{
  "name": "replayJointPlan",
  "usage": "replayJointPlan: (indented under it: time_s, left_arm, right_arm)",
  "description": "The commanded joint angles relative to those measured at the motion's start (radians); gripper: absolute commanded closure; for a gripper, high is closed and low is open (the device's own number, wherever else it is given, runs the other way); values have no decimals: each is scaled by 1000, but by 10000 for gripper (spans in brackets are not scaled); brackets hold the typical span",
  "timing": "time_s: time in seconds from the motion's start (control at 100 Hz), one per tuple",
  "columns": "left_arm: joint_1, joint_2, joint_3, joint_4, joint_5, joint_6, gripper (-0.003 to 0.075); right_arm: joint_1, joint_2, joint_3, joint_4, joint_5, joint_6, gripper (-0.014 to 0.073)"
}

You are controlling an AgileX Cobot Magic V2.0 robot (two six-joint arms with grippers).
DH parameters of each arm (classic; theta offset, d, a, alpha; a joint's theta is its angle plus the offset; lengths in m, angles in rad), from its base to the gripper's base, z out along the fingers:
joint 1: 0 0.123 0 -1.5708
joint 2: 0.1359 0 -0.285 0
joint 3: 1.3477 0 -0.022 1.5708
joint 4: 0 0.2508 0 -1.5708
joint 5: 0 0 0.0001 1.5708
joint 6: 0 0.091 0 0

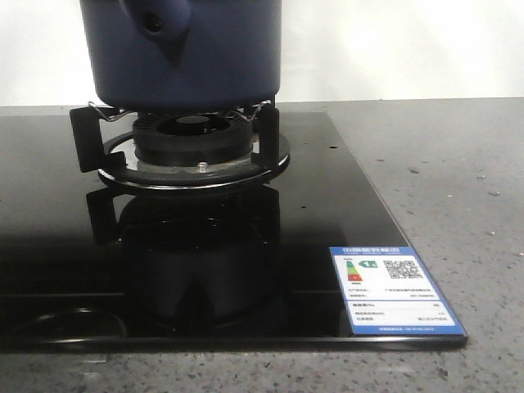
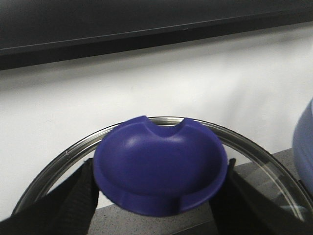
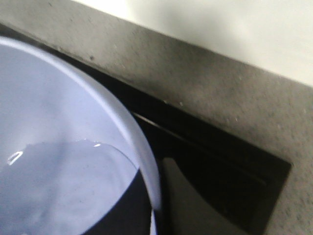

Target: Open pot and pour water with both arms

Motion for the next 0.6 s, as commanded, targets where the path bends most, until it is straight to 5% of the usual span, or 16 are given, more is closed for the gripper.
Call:
replayJointPlan:
  time_s: [0.0,0.2,0.59]
  left_arm:
    - [2,-30,-33,-52,-32,-11,333]
    - [2,-30,-33,-42,-32,-11,333]
    - [2,-30,-33,-42,-32,-11,333]
  right_arm:
    - [12,-60,-15,6,-143,1,634]
    - [34,-77,96,4,-291,-58,634]
    - [95,-296,568,-74,-862,-103,634]
